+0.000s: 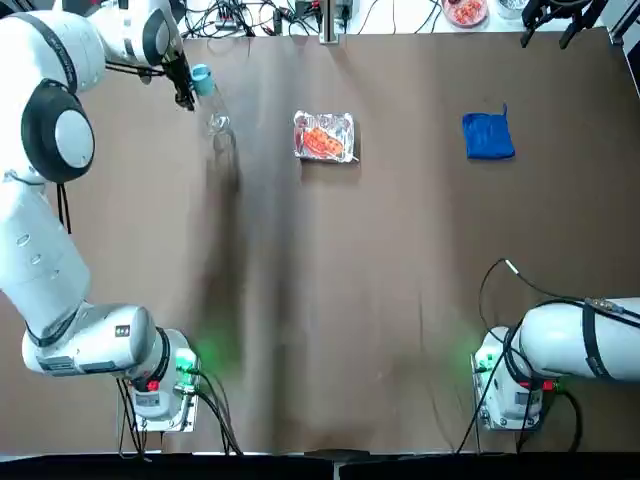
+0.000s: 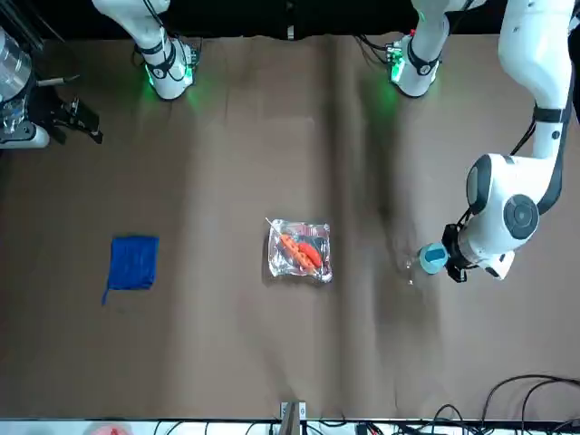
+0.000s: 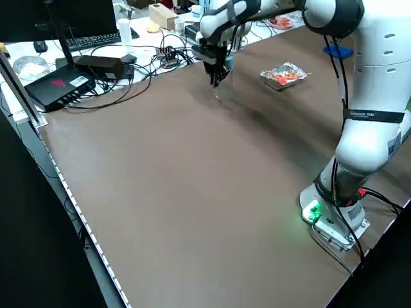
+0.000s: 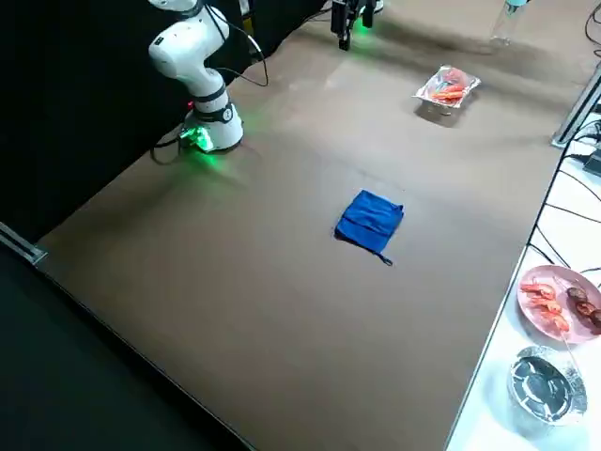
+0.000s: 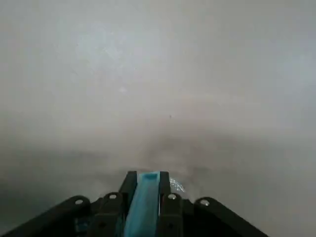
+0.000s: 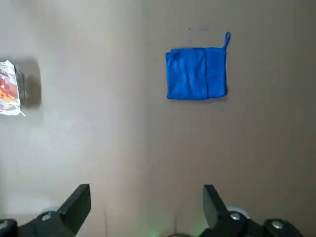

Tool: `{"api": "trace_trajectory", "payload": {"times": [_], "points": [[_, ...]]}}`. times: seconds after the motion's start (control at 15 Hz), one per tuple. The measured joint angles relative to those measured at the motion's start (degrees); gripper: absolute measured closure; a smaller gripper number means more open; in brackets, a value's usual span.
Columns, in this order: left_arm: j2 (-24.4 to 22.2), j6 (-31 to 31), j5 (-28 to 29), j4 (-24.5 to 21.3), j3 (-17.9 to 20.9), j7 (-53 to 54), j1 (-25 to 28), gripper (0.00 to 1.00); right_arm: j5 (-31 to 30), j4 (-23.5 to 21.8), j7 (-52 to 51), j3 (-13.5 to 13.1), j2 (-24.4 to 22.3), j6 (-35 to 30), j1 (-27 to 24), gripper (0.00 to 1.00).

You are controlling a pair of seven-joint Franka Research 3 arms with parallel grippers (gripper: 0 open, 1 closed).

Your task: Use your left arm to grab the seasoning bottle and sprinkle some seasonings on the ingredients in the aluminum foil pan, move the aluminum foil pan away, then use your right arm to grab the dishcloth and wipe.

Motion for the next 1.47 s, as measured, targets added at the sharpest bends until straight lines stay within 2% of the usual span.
{"api": "trace_trajectory", "payload": {"times": [0.2, 0.4, 0.67, 0.87, 1.0, 1.27, 1.33, 1.47], "points": [[-3.4, -5.0, 0.0, 0.8, -0.1, -1.1, -2.5, 0.77, 0.1, 0.0, 0.0, 0.0, 0.0, 0.0, 0.0, 0.00], [-5.2, -12.6, 3.0, 4.4, 0.0, -6.8, -7.3, 0.77, 0.2, 0.0, 0.0, 0.0, 0.3, 0.0, 0.0, 0.00], [-4.5, -23.2, 8.7, 11.2, 0.1, -16.1, -13.6, 0.77, 0.2, 0.0, 0.0, -0.1, 0.6, 0.6, 0.0, 0.00], [-2.2, -28.0, 12.7, 15.7, 0.4, -24.4, -18.8, 0.77, 0.2, 0.0, 0.0, -0.2, 1.1, 0.6, 0.0, 0.00], [0.1, -31.1, 14.6, 18.6, 4.9, -29.8, -26.4, 0.77, 0.2, 0.0, 0.0, -0.2, 1.5, 0.8, 0.0, 0.00], [3.4, -31.6, 14.7, 20.5, 20.8, -30.9, -43.3, 0.77, 0.7, 0.0, 0.1, -0.3, 1.5, 0.8, 0.0, 0.00], [4.5, -31.6, 14.7, 21.4, 23.2, -31.0, -46.2, 0.77, 0.8, 0.0, 0.1, -0.3, 1.5, 0.8, 0.0, 0.00], [6.7, -31.6, 14.7, 23.7, 25.3, -31.4, -49.5, 0.77, 0.9, 0.0, 0.1, -0.4, 1.5, 0.8, 0.0, 0.00]]}}
